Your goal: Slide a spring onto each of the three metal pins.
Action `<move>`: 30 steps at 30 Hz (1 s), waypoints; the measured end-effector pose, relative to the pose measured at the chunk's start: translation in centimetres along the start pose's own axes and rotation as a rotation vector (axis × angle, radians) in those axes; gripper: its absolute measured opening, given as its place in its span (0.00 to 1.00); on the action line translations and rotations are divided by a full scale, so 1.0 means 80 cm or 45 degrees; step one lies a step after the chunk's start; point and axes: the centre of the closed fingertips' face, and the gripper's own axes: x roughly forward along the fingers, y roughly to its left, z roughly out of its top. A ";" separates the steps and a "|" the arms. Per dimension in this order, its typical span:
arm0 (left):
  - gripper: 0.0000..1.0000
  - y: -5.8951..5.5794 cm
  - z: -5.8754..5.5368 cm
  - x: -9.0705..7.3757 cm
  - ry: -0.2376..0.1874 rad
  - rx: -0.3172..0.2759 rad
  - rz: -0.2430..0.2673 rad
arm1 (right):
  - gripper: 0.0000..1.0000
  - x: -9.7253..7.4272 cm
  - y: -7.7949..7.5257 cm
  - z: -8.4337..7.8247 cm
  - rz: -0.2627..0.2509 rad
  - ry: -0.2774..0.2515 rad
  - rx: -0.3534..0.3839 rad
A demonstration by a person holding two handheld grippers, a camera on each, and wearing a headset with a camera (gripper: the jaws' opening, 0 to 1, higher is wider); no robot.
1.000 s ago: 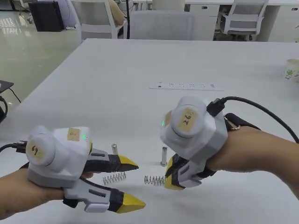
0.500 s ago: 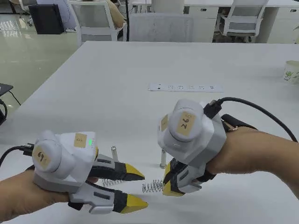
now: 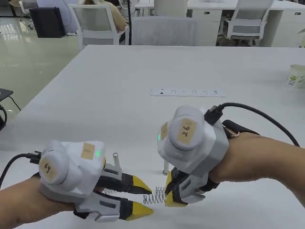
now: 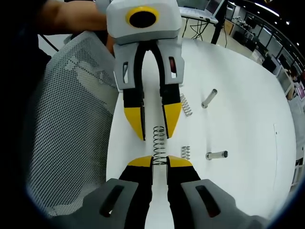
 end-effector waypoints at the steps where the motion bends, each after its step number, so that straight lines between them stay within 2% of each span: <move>1: 0.11 0.000 0.000 0.001 0.001 0.005 0.001 | 0.08 0.000 0.000 0.000 0.000 0.003 0.000; 12: 0.04 -0.001 -0.005 0.004 0.034 0.074 0.004 | 0.08 0.002 0.004 0.000 0.014 0.004 0.016; 22: 0.03 0.002 -0.007 0.005 0.042 0.083 0.017 | 0.08 -0.003 0.003 0.007 0.005 -0.015 0.032; 30: 0.03 0.001 -0.007 0.006 0.046 0.083 0.015 | 0.08 -0.011 0.005 0.021 -0.003 -0.053 0.034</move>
